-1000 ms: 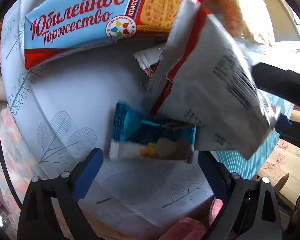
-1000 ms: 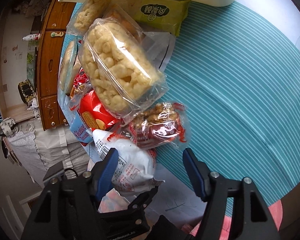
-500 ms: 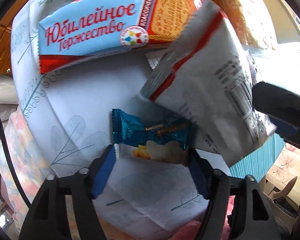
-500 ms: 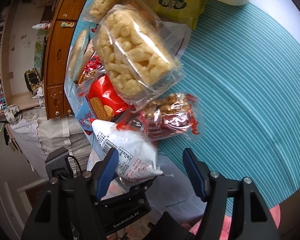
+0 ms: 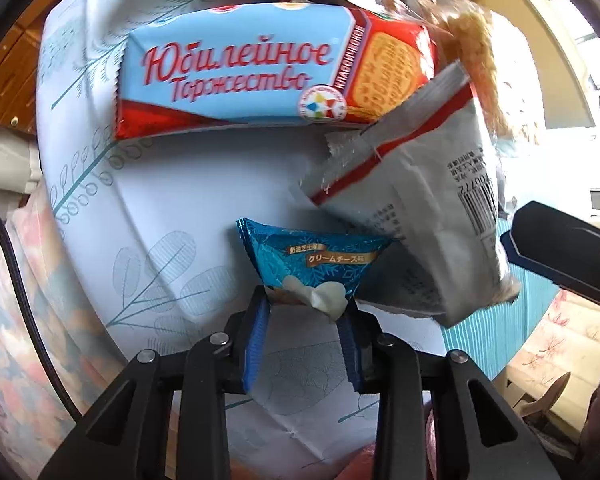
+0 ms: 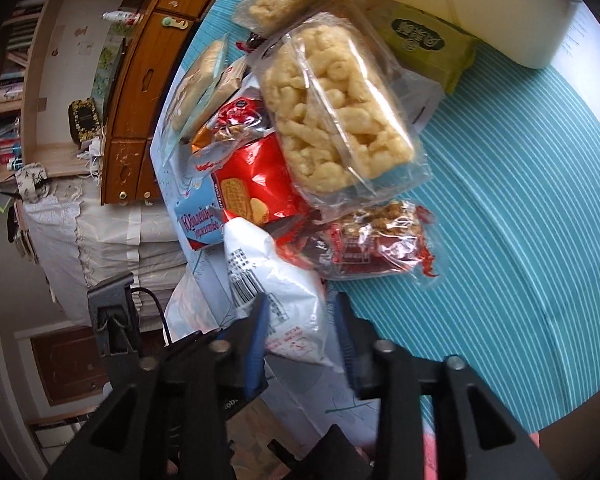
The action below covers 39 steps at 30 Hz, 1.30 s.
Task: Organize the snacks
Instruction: 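Close the left gripper on the blue candy while the right gripper grasps the white chip bag, then lift the blue candy and white chip bag and carry both over the white tray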
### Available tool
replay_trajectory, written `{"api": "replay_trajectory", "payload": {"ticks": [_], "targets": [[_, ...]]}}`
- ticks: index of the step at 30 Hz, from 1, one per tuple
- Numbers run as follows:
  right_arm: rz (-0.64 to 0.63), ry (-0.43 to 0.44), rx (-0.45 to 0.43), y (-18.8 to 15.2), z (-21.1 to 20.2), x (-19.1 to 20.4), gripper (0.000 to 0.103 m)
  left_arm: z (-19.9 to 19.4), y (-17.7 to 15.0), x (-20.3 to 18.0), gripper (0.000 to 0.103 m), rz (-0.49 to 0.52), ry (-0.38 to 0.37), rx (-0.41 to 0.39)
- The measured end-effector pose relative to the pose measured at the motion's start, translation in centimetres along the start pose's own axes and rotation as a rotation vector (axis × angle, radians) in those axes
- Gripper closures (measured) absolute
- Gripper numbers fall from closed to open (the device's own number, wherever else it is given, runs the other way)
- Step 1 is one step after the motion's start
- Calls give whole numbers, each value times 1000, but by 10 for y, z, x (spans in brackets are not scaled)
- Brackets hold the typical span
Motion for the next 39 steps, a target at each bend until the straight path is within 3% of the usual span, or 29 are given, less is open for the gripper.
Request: {"api": "replay_trajectory", "payload": {"ticks": [2,12,15,17,18,27,39], "targets": [[-6,1,17,1,6,2,35,-1,2,15,72,-16,-22,-12],[-47,-62,117,1,47,16,23,-22,-17,54,73,-88,-119,-101],[-70,-76,121,1,50,21,26,-30,-22,71,73,-117,-161,-147],[-90,-52,122,2,49,27,46,-34,-25,85,73,-140,-190,-179],[-100,-32,122,0,49,30,48,-40,-24,86,73,-148,-200,-189],[-113,-50,115,-7,36,27,57,-79,-36,129,73,-221,-267,-317],[-167,16,74,-24,-7,25,58,-140,-74,89,73,-215,-280,-463]]}}
Point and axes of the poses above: each gripper's, at about its wrist camera, not at the fingertips, and z roughly the way its jaws point, x to its left, y to its top, the point moved 4 cm from there along z, roughly the way its jaws point, and after that the axes turned 1 degree about y, right-handed, at the moved point
